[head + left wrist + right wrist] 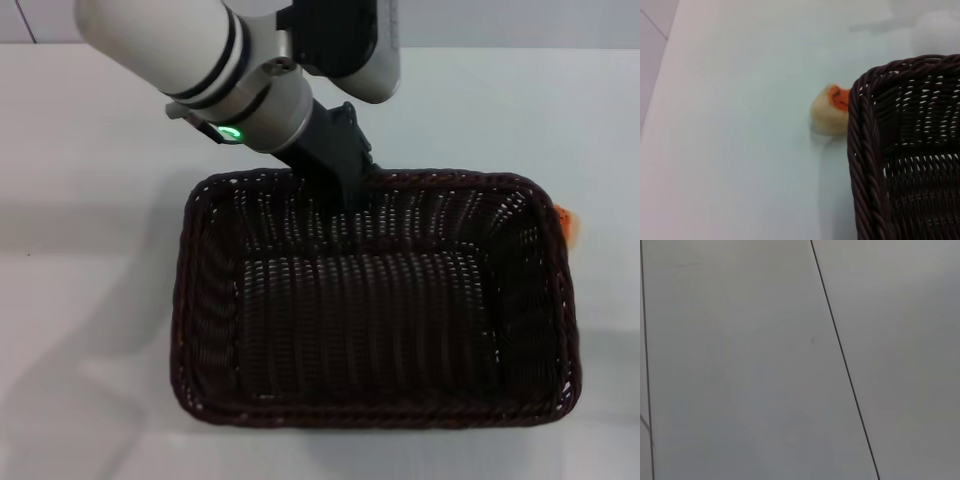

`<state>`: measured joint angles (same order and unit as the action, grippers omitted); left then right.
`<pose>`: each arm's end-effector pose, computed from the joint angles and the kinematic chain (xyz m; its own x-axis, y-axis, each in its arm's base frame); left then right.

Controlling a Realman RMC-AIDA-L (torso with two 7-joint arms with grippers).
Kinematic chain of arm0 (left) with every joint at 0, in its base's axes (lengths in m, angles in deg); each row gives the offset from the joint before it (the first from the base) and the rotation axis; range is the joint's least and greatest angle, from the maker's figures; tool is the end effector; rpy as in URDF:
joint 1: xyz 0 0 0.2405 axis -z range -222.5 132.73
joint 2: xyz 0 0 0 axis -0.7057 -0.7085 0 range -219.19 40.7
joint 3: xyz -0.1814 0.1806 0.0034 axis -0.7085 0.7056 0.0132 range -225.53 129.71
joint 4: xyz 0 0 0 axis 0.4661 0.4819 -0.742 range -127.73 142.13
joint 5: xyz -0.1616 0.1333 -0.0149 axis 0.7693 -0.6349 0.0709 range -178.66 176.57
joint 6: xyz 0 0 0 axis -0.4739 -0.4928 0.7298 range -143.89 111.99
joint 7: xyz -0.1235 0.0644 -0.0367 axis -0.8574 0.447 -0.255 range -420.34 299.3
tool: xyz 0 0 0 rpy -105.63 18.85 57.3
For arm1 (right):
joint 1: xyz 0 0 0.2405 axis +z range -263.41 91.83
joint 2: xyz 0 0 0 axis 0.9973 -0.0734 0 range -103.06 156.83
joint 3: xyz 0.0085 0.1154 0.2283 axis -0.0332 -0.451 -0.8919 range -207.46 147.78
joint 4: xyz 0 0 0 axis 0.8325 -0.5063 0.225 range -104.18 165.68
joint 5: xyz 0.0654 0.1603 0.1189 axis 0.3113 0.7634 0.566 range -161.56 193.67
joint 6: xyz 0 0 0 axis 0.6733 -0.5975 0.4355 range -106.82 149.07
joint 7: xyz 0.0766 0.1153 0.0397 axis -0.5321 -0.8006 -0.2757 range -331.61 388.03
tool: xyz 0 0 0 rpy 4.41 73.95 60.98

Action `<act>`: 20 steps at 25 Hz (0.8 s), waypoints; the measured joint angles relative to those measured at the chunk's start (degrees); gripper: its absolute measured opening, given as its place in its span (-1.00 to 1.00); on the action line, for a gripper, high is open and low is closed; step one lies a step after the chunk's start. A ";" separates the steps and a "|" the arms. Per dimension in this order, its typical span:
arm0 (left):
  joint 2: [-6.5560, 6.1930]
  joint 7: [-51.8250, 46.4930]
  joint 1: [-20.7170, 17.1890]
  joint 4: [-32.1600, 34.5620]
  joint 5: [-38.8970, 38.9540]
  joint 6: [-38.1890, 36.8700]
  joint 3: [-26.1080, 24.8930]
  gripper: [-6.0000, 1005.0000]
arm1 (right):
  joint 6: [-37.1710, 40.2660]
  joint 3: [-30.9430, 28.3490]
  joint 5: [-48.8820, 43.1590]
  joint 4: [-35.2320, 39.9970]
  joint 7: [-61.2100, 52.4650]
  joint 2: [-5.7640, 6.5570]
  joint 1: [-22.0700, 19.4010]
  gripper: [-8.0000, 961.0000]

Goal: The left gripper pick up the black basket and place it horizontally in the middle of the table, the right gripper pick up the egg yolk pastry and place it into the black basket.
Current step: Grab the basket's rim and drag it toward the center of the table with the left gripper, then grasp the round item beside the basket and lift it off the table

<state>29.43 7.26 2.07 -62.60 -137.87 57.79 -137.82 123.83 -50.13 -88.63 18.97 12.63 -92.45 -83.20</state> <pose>-0.0845 0.3835 -0.0525 0.9497 -0.1594 -0.2697 -0.2214 -0.9505 -0.2179 0.3521 0.1682 0.0160 0.5261 0.3254 -0.7857 -0.8254 -0.0273 -0.5639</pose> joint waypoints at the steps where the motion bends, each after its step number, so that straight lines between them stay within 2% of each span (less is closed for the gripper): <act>1: 0.00 -0.33 0.09 0.21 0.01 -1.08 0.30 -0.56 | 0.07 0.02 0.00 0.00 0.02 -0.01 0.03 0.68; 4: 0.06 -0.61 0.21 0.74 0.21 -3.82 0.50 -0.55 | 0.11 0.26 0.00 0.00 0.03 -0.02 0.12 0.68; 11: 0.02 -0.47 0.29 0.53 1.22 -6.43 0.50 -0.27 | 0.13 0.51 0.00 0.00 0.07 -0.02 0.14 0.68; 14: -0.06 -0.53 -1.35 -1.91 1.28 -9.50 0.41 -0.15 | -1.46 0.21 0.26 0.07 0.09 -0.01 0.42 0.68; 16: -0.10 -0.62 -4.06 -4.79 1.35 -14.11 0.14 0.17 | -2.12 0.20 0.27 0.13 0.09 0.02 0.64 0.68; 17: -0.10 -0.83 -7.31 -7.83 1.51 -20.70 -0.02 0.33 | -3.70 0.36 0.20 0.27 0.08 0.10 1.33 0.68; 18: -0.10 -0.83 -7.31 -7.83 1.51 -20.70 -0.02 0.37 | -3.70 0.36 0.20 0.27 0.08 0.10 1.33 0.68; 20: -0.12 -1.69 -13.80 -12.12 3.66 -35.49 0.48 0.46 | -5.80 1.06 -0.04 0.38 0.19 0.11 2.45 0.68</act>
<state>29.31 5.57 -11.72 -74.72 -134.21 22.30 -137.35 118.04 -49.07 -88.67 19.35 12.82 -92.35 -80.75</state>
